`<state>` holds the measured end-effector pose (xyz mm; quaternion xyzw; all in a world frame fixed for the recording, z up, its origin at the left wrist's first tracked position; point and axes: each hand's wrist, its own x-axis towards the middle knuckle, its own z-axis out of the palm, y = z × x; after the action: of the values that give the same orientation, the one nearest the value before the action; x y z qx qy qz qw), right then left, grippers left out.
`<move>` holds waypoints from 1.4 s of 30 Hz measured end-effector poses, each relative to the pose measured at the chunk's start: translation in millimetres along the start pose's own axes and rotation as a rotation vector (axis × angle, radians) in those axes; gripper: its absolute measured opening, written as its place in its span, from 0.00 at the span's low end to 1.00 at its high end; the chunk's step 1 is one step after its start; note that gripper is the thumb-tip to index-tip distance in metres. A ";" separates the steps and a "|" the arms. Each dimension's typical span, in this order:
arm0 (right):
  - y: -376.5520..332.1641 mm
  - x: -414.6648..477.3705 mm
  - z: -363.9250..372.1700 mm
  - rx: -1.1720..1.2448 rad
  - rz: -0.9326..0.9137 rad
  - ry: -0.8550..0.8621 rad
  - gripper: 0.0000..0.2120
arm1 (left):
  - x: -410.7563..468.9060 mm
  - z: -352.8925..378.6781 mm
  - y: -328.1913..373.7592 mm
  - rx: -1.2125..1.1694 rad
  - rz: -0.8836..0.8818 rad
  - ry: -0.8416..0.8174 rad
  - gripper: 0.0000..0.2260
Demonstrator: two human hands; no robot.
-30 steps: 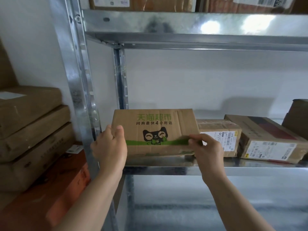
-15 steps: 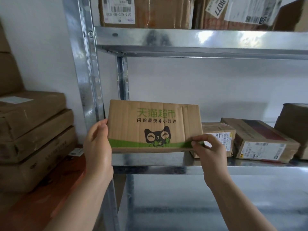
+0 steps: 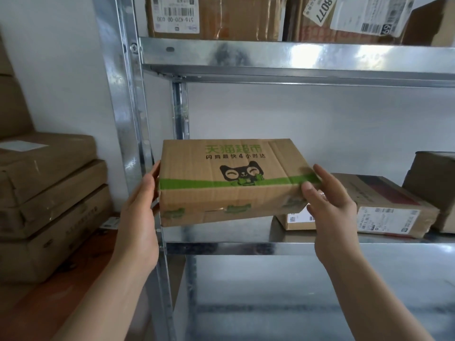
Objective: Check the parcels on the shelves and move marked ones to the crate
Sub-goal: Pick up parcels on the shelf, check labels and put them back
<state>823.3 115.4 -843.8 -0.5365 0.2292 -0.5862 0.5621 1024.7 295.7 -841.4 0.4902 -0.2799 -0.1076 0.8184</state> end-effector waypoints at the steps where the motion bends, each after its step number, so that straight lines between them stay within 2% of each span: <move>1: -0.9 1.0 -0.1 0.014 -0.009 0.010 0.18 | 0.5 -2.1 -0.4 -0.009 0.006 -0.016 0.15; 8: -1.8 10.4 -2.2 0.063 -0.014 0.126 0.09 | 3.9 -10.2 -1.1 -0.088 0.040 -0.241 0.13; 11: -4.3 12.6 -4.4 0.078 0.018 0.155 0.03 | 3.0 -16.2 -2.2 -0.095 0.053 -0.337 0.25; 14: -8.9 12.8 -4.8 0.072 0.031 0.161 0.06 | 4.9 -20.3 -3.8 -0.165 -0.004 -0.311 0.21; 17: -9.3 13.0 -3.7 0.079 0.060 0.148 0.07 | 11.6 -23.7 -6.2 -0.232 -0.114 -0.311 0.28; 21: -8.7 13.5 -0.3 0.087 0.087 0.115 0.09 | 12.8 -21.2 -6.2 -0.280 -0.222 -0.388 0.20; 23: -8.7 13.2 0.3 0.045 0.087 0.107 0.05 | 11.4 -18.7 -8.7 -0.344 -0.247 -0.361 0.11; 25: -11.4 10.5 2.8 -0.020 0.075 0.079 0.04 | 13.0 -18.6 -13.9 -0.442 -0.283 -0.317 0.16; 27: -12.0 9.3 3.7 -0.054 0.086 0.048 0.14 | 17.0 -19.8 -17.4 -0.512 -0.321 -0.287 0.11; 28: -11.5 9.1 3.8 -0.076 0.092 0.032 0.20 | 19.1 -20.6 -17.0 -0.532 -0.324 -0.276 0.14; 30: -9.3 8.8 5.2 -0.149 0.083 -0.025 0.26 | 21.0 -18.7 -19.1 -0.517 -0.312 -0.270 0.27; 31: -7.3 9.3 6.4 -0.211 0.055 -0.061 0.27 | 21.0 -16.2 -18.9 -0.522 -0.292 -0.279 0.24; 33: -5.7 8.7 9.6 -0.339 -0.025 -0.135 0.27 | 20.2 -12.1 -17.4 -0.518 -0.234 -0.274 0.09; 34: -6.6 6.5 11.5 -0.389 -0.050 -0.175 0.28 | 18.7 -8.1 -14.9 -0.496 -0.203 -0.241 0.07; 37: -9.7 -6.6 17.0 -0.515 -0.131 -0.325 0.36 | 15.8 -2.3 -0.9 -0.436 -0.125 -0.174 0.11; 40: -13.6 -22.4 26.4 -0.556 -0.318 -0.471 0.45 | 10.8 -0.4 18.6 -0.356 -0.023 -0.141 0.10; 42: -15.5 -31.8 33.5 -0.605 -0.413 -0.551 0.51 | 5.1 4.4 29.2 -0.306 0.046 -0.121 0.18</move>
<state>840.0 159.5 -831.4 -0.8469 0.1205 -0.4279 0.2916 1023.5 304.6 -812.8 0.3460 -0.3201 -0.1593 0.8674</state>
